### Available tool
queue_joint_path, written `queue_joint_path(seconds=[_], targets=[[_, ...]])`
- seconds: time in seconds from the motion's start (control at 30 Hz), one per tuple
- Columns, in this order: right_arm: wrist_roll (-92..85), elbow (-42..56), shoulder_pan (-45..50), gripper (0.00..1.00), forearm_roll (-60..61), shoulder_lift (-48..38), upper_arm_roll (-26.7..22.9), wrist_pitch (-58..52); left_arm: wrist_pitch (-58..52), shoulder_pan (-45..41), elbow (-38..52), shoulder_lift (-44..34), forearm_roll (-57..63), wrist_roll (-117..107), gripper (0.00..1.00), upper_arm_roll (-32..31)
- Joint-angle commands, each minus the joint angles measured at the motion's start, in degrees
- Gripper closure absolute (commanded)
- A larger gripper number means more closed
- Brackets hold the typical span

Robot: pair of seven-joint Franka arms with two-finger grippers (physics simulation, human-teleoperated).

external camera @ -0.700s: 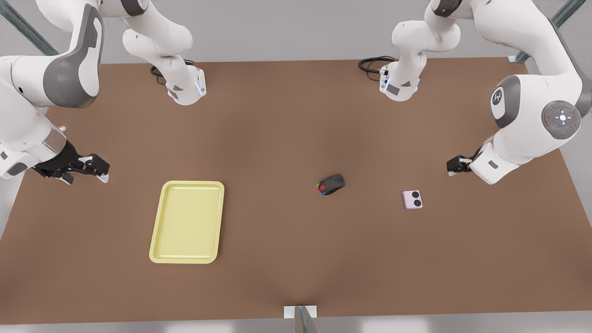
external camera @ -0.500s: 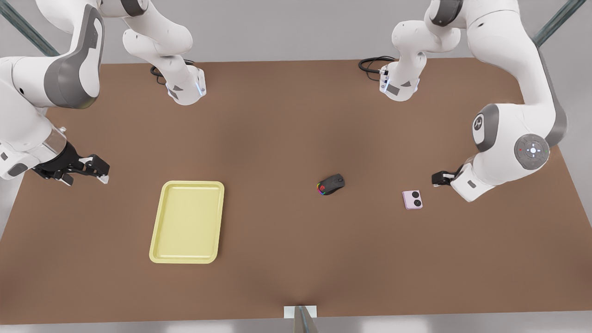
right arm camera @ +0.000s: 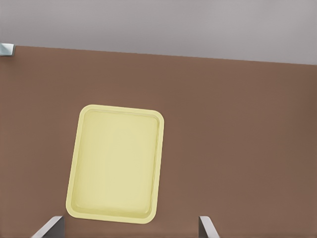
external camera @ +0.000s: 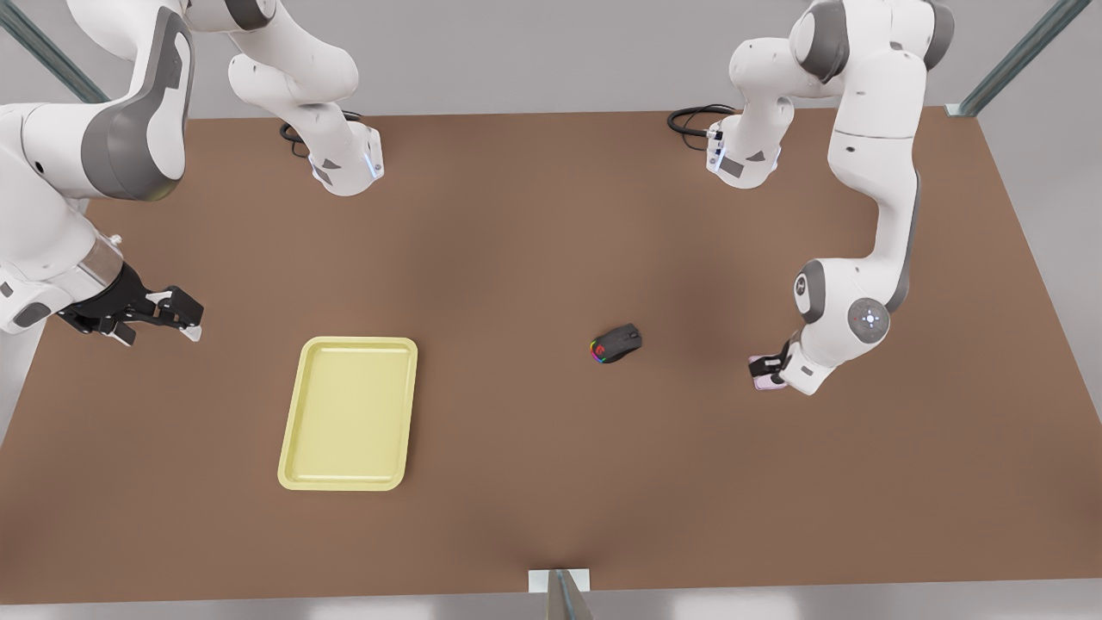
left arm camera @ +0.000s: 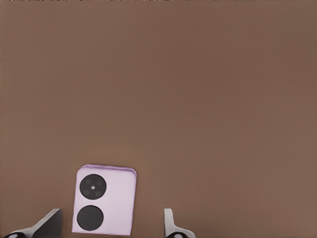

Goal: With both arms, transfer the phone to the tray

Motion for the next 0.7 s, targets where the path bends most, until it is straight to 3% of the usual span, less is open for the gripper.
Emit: queue_joint_path(seconds=[0.0, 0.67], targets=[[-0.55, 0.03, 0.00, 0.00, 0.03, -0.08, -0.02, -0.29, 5.81, 0.04, -0.24, 0.62, 0.35, 5.23, 0.00, 0.29], [-0.46, 0.03, -0.09, 0.00, 0.12, -0.08, 0.07, -0.29, 7.04, -0.14, -3.14, 5.99, 3.78, 6.72, 0.00, 0.73]])
